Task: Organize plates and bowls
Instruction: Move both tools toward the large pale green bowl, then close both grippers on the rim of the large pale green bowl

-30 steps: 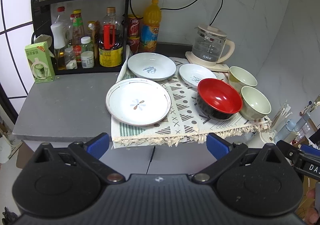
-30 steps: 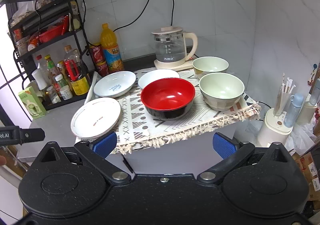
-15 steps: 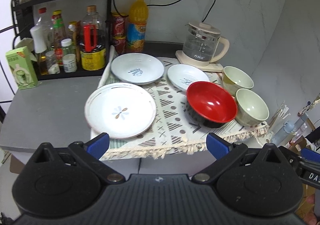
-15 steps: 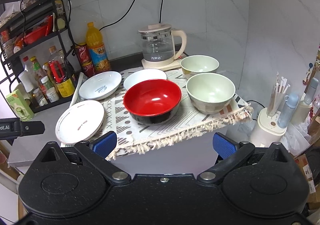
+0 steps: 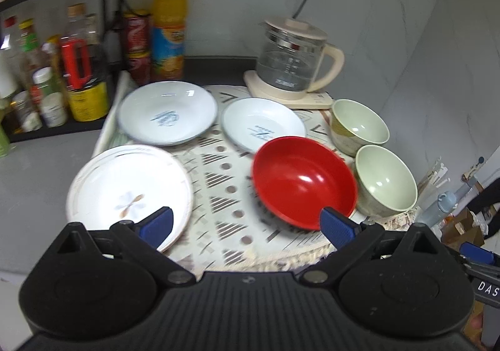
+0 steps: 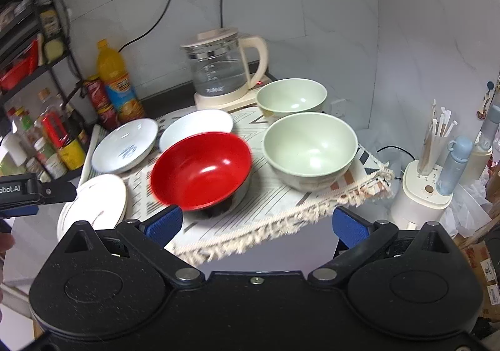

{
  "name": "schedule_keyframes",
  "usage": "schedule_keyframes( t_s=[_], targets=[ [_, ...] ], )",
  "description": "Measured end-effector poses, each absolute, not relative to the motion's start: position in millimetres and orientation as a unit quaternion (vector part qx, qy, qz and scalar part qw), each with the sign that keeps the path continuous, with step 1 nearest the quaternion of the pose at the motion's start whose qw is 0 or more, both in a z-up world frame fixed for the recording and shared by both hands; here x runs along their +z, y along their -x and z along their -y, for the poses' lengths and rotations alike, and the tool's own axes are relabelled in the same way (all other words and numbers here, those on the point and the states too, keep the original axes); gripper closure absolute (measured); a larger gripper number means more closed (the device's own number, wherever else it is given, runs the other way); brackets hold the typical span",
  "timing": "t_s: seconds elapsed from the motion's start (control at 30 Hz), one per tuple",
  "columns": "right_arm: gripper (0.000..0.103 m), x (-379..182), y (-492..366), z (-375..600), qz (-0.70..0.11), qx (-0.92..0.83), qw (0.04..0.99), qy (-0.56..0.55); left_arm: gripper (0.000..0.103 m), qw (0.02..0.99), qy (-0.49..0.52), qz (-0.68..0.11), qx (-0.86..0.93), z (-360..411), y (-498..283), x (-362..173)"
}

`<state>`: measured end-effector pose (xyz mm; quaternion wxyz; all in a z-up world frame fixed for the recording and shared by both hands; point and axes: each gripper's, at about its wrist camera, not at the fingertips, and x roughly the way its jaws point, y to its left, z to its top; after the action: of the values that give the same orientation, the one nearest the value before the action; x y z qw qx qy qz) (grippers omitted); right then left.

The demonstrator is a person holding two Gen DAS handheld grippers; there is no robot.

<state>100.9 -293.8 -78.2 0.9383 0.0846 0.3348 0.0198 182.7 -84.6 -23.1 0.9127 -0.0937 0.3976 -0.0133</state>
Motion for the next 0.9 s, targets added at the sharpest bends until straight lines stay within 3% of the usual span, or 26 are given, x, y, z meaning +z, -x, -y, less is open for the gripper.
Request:
schedule_keyframes(
  t_s=[0.73,0.9],
  targets=[
    [0.000,-94,-212,365,-0.366,-0.034,0.923,-0.115,0.003,0.880,0.027,-0.462,-0.110,180,-338,-53],
    [0.003,-102,-228,378,-0.372,-0.056,0.918,-0.125,0.010,0.874,0.019,-0.467,-0.135,197,-363,-59]
  ],
)
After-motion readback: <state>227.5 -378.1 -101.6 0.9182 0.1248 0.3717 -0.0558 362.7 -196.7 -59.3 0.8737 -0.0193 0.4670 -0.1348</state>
